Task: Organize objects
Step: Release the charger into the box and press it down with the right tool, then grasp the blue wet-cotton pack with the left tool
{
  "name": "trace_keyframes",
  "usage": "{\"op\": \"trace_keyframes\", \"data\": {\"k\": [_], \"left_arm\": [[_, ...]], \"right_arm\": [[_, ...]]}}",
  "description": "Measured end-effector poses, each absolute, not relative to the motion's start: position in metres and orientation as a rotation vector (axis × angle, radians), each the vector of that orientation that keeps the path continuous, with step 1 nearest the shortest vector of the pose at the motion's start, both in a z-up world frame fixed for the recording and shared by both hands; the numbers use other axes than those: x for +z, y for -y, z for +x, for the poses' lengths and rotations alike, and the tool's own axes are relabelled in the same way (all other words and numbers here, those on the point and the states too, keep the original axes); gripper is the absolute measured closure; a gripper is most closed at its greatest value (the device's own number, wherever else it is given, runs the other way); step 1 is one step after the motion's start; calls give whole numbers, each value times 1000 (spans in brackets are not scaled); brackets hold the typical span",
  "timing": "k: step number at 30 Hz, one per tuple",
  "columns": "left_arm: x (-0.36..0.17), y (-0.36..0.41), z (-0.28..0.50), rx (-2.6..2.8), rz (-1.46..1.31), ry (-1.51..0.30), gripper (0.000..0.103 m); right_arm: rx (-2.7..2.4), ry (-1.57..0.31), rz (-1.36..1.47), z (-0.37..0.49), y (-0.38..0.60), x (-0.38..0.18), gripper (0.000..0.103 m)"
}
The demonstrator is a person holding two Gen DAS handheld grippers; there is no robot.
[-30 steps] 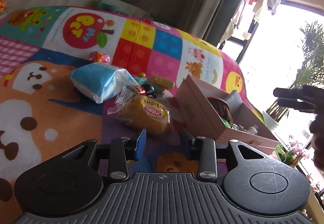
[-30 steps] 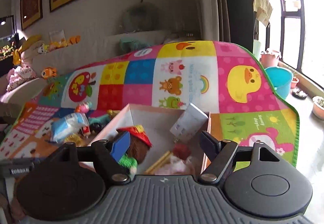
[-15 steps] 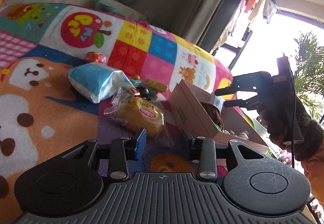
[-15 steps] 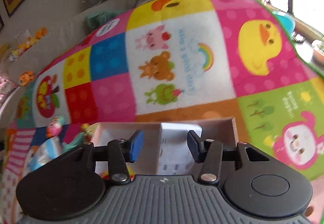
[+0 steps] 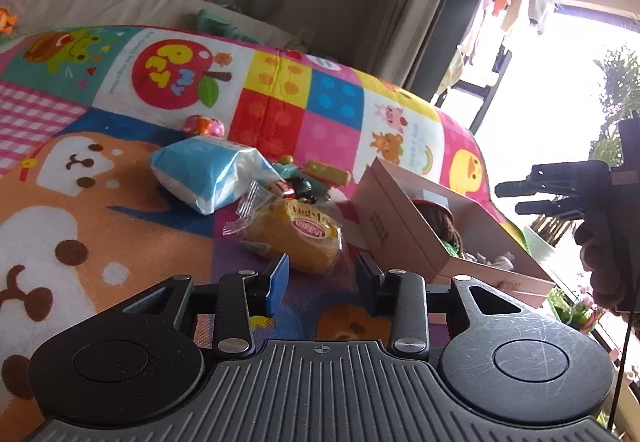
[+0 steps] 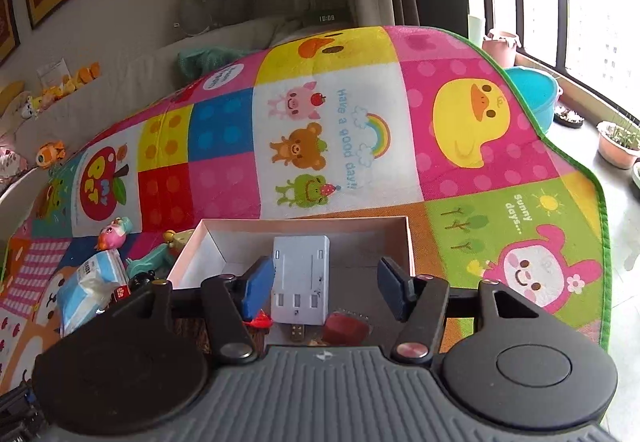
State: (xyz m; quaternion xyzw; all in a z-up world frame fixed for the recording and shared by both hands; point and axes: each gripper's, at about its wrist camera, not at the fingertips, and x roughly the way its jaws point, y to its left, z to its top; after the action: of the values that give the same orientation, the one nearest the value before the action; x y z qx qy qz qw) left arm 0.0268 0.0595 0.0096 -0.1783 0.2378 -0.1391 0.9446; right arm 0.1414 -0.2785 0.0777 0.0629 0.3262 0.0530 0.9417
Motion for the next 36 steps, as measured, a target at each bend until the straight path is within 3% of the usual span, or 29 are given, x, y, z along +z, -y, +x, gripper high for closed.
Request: {"op": "trace_keyframes", "data": {"k": [9, 13, 17, 20, 22, 26, 31, 36], "left_arm": [[24, -69, 31, -189, -311, -492, 63], [54, -84, 55, -167, -201, -489, 63], [71, -82, 106, -236, 4, -588, 59], [61, -81, 150, -186, 90, -700, 61], [49, -82, 172, -194, 110, -748, 51], [45, -75, 193, -210, 136, -756, 47], [31, -50, 215, -200, 238, -779, 29], [23, -68, 229, -195, 17, -811, 45]], "right_arm": [[140, -660, 171, 129, 281, 72, 44], [183, -577, 27, 86, 258, 65, 28], [233, -501, -163, 37, 236, 54, 25], [283, -468, -249, 9, 225, 49, 22], [316, -467, -260, -1, 223, 49, 19], [354, -478, -249, -10, 225, 55, 14], [401, -510, -195, 2, 218, 65, 12], [428, -523, -190, 22, 190, 78, 12]]}}
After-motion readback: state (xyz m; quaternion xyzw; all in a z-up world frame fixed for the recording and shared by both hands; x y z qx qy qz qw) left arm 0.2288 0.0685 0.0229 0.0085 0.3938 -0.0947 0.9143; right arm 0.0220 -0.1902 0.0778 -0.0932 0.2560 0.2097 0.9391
